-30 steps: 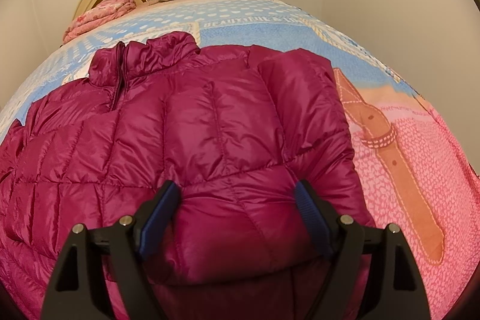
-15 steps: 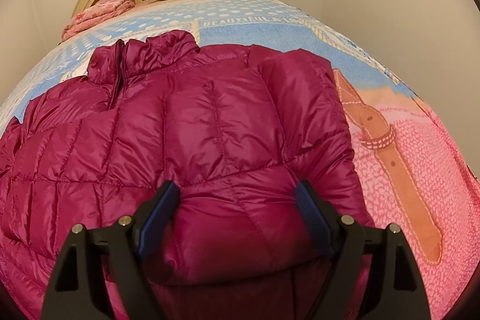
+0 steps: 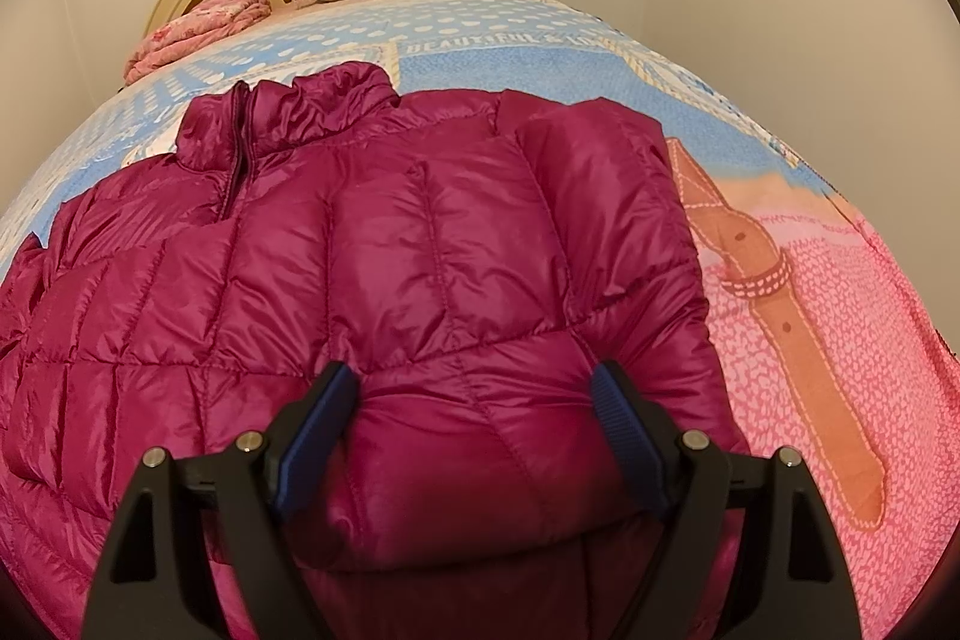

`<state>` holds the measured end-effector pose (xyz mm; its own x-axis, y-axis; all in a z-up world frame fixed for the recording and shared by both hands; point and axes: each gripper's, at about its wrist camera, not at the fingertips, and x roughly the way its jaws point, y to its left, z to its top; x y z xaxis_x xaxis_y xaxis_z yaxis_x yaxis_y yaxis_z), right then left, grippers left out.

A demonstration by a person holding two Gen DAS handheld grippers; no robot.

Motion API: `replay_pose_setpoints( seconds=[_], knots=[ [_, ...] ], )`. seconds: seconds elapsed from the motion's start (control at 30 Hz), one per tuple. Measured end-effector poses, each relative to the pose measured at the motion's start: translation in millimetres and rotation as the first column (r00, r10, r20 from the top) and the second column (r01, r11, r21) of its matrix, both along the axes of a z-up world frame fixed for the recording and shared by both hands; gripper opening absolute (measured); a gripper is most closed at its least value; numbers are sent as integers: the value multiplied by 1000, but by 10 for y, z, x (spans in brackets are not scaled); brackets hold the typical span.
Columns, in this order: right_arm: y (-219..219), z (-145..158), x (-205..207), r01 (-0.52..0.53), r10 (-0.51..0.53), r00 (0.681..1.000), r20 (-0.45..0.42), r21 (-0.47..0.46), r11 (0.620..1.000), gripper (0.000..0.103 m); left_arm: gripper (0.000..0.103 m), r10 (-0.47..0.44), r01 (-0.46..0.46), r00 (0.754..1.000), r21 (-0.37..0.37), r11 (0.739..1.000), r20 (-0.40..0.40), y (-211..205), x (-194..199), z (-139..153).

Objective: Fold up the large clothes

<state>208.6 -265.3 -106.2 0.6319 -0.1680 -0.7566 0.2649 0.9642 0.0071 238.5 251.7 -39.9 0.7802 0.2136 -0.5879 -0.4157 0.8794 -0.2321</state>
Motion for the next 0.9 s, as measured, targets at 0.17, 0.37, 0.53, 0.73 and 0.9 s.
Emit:
replay_pose_setpoints(
  seconds=[0.17,0.37,0.53,0.73,0.9],
  knots=[
    [-1,6,-3,0,0,1000,2,4,1000,84,14,-242,226,963,135,965,120,-915,-99,530],
    [-11,12,-11,2,-2,1000,11,17,1000,84,14,-541,510,826,196,837,161,-2146,-280,721],
    [-38,19,-30,5,-5,1000,21,37,999,84,14,-684,656,721,207,726,113,-2913,-296,494],
    [-74,24,-49,5,-8,999,36,68,998,84,14,-741,749,662,131,650,-111,-3462,-206,-165],
    [-101,25,-50,0,-4,999,47,96,995,87,40,-725,737,675,179,652,-137,-3470,-544,-234]
  ],
)
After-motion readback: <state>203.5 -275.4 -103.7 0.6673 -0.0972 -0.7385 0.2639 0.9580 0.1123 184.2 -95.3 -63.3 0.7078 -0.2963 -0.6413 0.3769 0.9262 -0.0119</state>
